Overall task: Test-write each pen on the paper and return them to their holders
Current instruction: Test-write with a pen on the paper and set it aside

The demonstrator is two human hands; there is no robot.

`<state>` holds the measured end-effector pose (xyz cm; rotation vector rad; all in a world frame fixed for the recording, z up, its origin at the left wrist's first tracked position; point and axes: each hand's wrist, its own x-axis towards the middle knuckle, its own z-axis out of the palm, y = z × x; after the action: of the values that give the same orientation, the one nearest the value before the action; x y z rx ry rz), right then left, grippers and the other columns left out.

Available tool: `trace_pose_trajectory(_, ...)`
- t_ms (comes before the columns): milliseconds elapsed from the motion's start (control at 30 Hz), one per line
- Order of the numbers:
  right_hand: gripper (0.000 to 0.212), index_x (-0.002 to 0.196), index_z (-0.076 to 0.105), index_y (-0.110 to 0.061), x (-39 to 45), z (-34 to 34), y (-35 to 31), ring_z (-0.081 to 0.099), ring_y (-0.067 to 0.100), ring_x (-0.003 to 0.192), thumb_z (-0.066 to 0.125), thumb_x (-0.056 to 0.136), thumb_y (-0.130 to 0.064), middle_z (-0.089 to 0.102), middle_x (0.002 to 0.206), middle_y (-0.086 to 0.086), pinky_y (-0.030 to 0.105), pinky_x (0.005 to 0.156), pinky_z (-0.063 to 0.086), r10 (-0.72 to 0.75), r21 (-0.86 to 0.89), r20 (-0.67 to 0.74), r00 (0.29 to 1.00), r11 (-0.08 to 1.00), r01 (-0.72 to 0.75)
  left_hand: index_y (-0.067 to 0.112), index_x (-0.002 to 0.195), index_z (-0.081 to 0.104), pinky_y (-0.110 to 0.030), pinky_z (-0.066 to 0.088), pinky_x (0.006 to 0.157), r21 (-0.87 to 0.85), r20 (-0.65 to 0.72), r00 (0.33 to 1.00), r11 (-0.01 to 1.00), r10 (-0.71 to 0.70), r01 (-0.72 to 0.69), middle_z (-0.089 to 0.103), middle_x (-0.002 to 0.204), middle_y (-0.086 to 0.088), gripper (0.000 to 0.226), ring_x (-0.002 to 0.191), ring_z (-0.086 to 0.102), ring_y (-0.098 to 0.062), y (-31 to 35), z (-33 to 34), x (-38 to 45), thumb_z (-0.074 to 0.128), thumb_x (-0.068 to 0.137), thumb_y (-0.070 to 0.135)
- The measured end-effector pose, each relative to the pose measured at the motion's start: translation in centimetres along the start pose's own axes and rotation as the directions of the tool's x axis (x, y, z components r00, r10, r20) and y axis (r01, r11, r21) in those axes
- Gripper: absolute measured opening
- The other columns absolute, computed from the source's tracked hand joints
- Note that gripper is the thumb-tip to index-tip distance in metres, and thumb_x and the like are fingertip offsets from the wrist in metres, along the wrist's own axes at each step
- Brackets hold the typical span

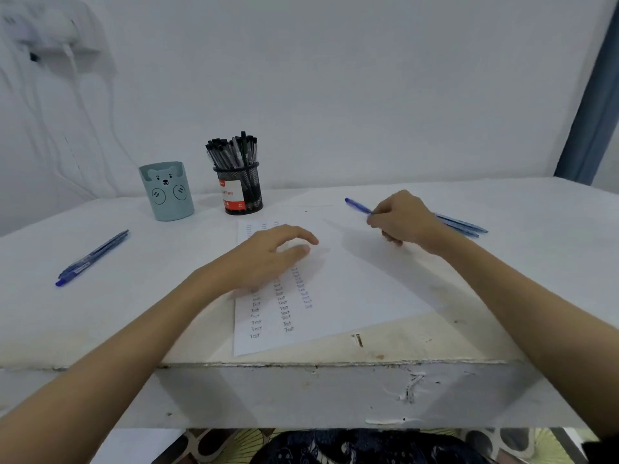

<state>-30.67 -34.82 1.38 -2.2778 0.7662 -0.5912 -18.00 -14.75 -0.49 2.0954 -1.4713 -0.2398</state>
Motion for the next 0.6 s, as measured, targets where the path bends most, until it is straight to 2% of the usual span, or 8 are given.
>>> trace_pose_trajectory(67,0.023,0.095,0.067,0.006,0.3,-0.9,1.1,0.050,0.023,0.058,0.054,0.082,-0.008,0.069,0.079,0.020,0.024,0.055,0.036,-0.012,-0.257,-0.025,1.000,0.966,0.005,0.038,0.119,0.054,-0.022,0.031,0.096,0.052,0.035,0.999,0.999,-0.007,0.005,0.047,0.133,0.018,0.025,0.121,0.044,-0.005,1.2,0.1,1.3,0.042,0.097,0.039)
trace_pose_trajectory(133,0.020,0.096,0.065,-0.001,0.1,-1.7,2.1,0.052,0.026,0.076,0.056,0.082,-0.012,0.067,0.094,0.016,0.027,0.060,0.035,-0.035,-0.390,-0.066,0.997,0.921,0.007,0.037,0.123,0.052,-0.027,0.031,0.102,0.117,0.064,0.998,0.993,-0.006,-0.001,0.045,0.136,0.014,0.028,0.125,0.041,-0.008,2.1,0.7,2.6,0.042,0.097,0.040)
trace_pose_trajectory(200,0.017,0.092,0.062,-0.004,-0.4,-1.9,2.8,0.055,0.029,0.084,0.058,0.081,-0.016,0.063,0.093,0.012,0.029,0.066,0.038,-0.064,-0.437,-0.090,0.994,0.899,0.018,0.036,0.125,0.050,-0.030,0.030,0.104,0.165,0.082,0.997,0.986,-0.006,-0.007,0.043,0.137,0.013,0.030,0.127,0.038,-0.009,2.3,1.6,3.3,0.042,0.097,0.039)
trace_pose_trajectory(300,0.014,0.088,0.061,-0.006,-1.2,-1.8,3.5,0.057,0.029,0.083,0.058,0.080,-0.017,0.061,0.089,0.011,0.031,0.067,0.041,-0.102,-0.478,-0.107,0.989,0.877,0.039,0.036,0.125,0.049,-0.032,0.032,0.105,0.182,0.060,0.998,0.982,0.031,-0.042,0.043,0.135,0.014,0.029,0.125,0.040,-0.009,1.8,3.0,3.8,0.042,0.097,0.039)
trace_pose_trajectory(400,0.008,0.086,0.056,-0.005,-1.4,-1.8,3.3,0.051,0.028,0.079,0.055,0.082,-0.012,0.055,0.083,0.009,0.029,0.062,0.036,-0.126,-0.520,-0.111,0.986,0.853,0.050,0.037,0.121,0.050,-0.037,0.035,0.104,0.155,0.018,0.996,0.984,0.087,-0.089,0.045,0.129,0.014,0.027,0.120,0.044,-0.008,1.0,3.5,3.9,0.042,0.096,0.041)
trace_pose_trajectory(500,0.005,0.083,0.047,-0.008,-1.5,-2.0,2.9,0.045,0.026,0.075,0.052,0.084,-0.009,0.043,0.072,0.004,0.027,0.055,0.029,-0.100,-0.573,-0.132,0.986,0.819,0.006,0.038,0.120,0.050,-0.036,0.035,0.104,0.147,0.030,0.994,0.983,0.106,-0.109,0.046,0.128,0.015,0.025,0.119,0.044,-0.007,0.8,3.4,3.9,0.043,0.097,0.041)
trace_pose_trajectory(600,0.007,0.089,0.051,-0.008,-1.4,-1.9,2.5,0.044,0.026,0.077,0.054,0.085,-0.012,0.051,0.086,0.009,0.027,0.063,0.032,-0.086,-0.568,-0.150,0.985,0.823,-0.014,0.035,0.122,0.050,-0.030,0.033,0.104,0.137,0.043,0.995,0.986,0.089,-0.094,0.045,0.131,0.014,0.027,0.121,0.042,-0.007,1.0,3.0,3.8,0.043,0.097,0.039)
